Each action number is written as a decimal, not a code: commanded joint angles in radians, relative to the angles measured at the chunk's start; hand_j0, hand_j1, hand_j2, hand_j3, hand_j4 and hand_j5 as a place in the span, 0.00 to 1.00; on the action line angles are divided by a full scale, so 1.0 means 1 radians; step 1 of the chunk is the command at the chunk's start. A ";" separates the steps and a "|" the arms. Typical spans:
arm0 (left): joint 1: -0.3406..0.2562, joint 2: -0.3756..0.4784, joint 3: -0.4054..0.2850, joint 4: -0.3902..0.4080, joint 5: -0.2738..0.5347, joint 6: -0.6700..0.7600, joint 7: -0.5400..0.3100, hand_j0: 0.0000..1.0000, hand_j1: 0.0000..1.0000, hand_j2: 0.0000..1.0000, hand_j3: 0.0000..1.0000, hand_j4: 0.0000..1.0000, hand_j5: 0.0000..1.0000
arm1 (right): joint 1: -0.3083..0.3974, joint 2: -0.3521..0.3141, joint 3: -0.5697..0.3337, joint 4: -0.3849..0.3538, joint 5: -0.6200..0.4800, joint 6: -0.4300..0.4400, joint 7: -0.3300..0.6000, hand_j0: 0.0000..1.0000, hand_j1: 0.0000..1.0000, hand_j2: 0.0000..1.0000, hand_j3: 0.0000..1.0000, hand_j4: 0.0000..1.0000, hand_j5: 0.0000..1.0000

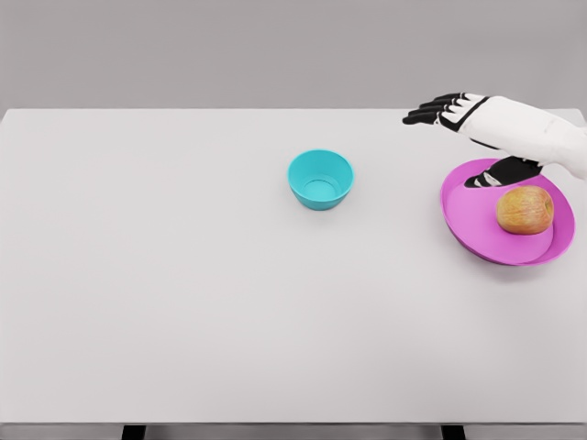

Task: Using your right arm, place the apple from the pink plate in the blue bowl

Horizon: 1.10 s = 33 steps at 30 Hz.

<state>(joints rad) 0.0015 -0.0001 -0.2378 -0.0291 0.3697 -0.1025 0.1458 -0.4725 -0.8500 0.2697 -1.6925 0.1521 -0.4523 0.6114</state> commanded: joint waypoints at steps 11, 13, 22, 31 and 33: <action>0.000 0.000 0.000 0.000 0.000 0.000 0.000 1.00 1.00 1.00 1.00 1.00 1.00 | 0.170 -0.043 -0.188 -0.001 -0.014 0.012 -0.001 1.00 1.00 1.00 1.00 1.00 1.00; 0.000 0.000 0.000 0.000 0.000 0.001 0.000 1.00 1.00 1.00 1.00 1.00 1.00 | 0.183 -0.047 -0.185 0.000 -0.072 0.041 -0.001 1.00 1.00 1.00 1.00 1.00 1.00; 0.000 0.000 0.000 0.000 0.000 0.000 0.000 1.00 1.00 1.00 1.00 1.00 1.00 | 0.247 -0.057 -0.165 0.027 -0.051 0.116 -0.001 1.00 1.00 1.00 1.00 1.00 1.00; 0.000 0.000 0.000 0.000 0.000 0.000 0.000 1.00 1.00 1.00 1.00 1.00 1.00 | 0.255 -0.132 -0.119 0.027 -0.034 0.214 -0.001 1.00 1.00 1.00 1.00 1.00 1.00; 0.000 0.000 0.000 0.000 0.000 0.000 0.000 1.00 1.00 1.00 1.00 1.00 1.00 | 0.253 -0.126 -0.119 0.033 0.036 0.230 -0.001 1.00 1.00 1.00 1.00 1.00 1.00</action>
<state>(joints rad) 0.0015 -0.0001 -0.2378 -0.0292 0.3697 -0.1024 0.1458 -0.2148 -0.9754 0.1468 -1.6642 0.1514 -0.2383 0.6113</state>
